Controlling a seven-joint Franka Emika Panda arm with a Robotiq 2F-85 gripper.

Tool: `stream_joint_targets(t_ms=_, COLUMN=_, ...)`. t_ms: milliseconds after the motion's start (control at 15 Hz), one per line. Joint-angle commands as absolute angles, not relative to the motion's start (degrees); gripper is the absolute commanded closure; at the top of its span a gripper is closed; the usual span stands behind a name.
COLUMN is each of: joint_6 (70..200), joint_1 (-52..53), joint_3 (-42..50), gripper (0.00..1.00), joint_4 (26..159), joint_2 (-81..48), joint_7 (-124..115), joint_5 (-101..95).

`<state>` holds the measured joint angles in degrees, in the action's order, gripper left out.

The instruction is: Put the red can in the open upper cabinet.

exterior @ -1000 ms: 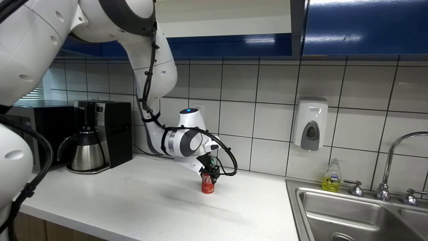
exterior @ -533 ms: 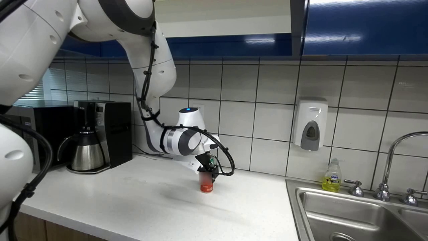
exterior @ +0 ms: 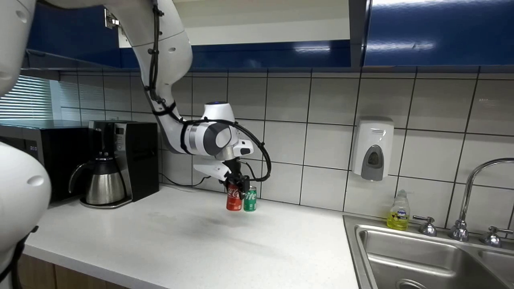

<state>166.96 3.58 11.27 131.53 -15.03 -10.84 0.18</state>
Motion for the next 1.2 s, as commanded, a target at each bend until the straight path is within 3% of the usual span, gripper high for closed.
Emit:
stream_joint_targets(t_ms=0, joint_6=158.46, joint_1=5.82, joint_3=12.01, gripper=0.61, joint_4=135.55, joint_2=-4.1, joint_7=-16.06, joint_5=-5.33)
stream_joint_targets(t_ms=1133, joint_6=126.92, joint_1=2.26, joint_3=-3.9, gripper=0.61, joint_4=136.49, joint_2=28.86, joint_7=-20.4, joint_5=-3.88)
